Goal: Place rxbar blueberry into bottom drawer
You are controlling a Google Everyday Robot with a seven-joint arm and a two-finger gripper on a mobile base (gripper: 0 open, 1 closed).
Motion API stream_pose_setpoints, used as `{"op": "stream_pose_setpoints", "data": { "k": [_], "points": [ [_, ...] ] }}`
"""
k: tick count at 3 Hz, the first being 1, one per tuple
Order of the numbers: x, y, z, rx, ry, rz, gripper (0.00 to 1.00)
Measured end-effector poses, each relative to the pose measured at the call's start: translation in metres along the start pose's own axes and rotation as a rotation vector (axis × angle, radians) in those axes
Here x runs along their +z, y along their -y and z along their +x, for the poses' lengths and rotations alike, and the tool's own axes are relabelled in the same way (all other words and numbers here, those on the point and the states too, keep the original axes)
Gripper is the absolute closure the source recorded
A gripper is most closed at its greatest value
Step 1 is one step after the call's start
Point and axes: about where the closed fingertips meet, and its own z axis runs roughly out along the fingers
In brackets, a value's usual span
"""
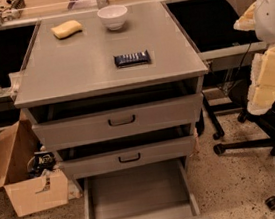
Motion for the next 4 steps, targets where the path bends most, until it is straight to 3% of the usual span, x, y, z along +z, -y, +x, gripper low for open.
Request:
{"op": "stream_pose_setpoints", "data": {
  "k": [1,2,3,4],
  "points": [
    [0.0,0.0,0.0,0.0,0.001,0.0,0.0],
    [0.013,0.026,-0.016,0.016,0.093,-0.003,0.0],
    [0.043,0.071,-0.06,-0.021,0.262,-0.062,0.0],
    [0.077,0.134,-0.123,-0.002,0.457,-0.102,0.0]
  ]
}}
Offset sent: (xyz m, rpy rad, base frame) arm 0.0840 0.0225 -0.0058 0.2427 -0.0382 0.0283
